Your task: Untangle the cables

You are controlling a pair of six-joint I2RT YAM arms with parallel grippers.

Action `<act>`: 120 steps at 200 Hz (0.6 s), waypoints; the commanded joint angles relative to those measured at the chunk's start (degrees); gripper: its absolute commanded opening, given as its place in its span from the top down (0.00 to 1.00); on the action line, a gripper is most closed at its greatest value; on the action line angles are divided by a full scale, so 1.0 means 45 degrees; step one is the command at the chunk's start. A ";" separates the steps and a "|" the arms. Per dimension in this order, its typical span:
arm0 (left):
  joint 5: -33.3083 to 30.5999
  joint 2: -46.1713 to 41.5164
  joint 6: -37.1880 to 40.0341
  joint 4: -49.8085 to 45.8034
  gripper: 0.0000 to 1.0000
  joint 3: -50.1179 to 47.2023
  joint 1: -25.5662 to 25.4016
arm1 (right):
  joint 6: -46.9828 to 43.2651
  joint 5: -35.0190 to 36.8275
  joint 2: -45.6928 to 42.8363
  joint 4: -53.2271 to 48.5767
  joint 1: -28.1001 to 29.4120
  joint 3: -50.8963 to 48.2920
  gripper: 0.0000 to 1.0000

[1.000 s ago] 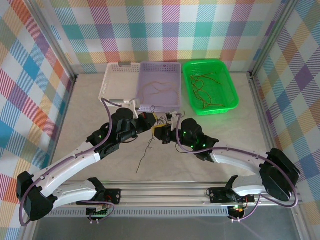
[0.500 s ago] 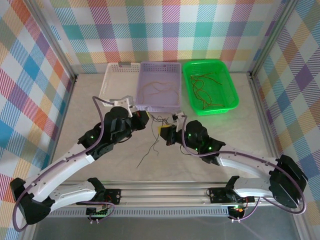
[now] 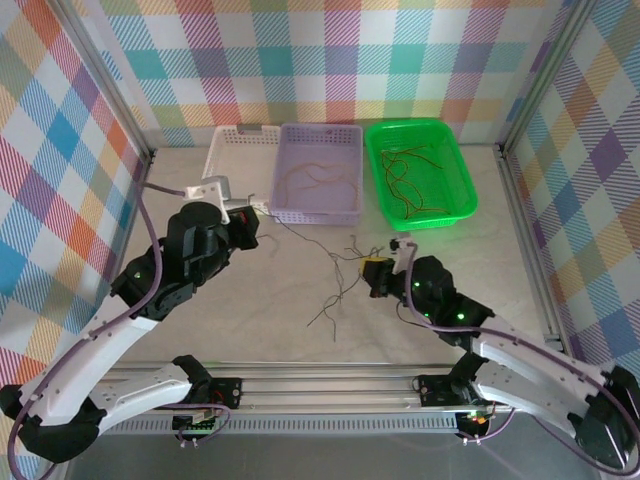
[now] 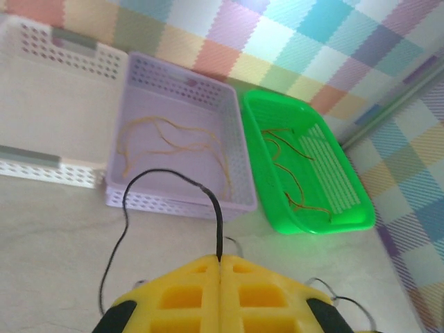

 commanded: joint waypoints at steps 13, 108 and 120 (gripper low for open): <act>-0.0793 -0.0433 0.1333 -0.1113 1.00 0.0740 0.0498 | 0.0726 0.0752 -0.2137 -0.2947 -0.1647 -0.0502 1.00; -0.2169 0.0152 0.2832 -0.0190 1.00 0.1868 0.1888 | 0.1308 0.2188 -0.3435 -0.5551 -0.2723 -0.0334 1.00; -0.2163 0.0423 0.2783 0.0062 1.00 0.2144 0.2342 | 0.1865 0.3182 -0.3555 -0.6353 -0.2791 -0.0182 1.00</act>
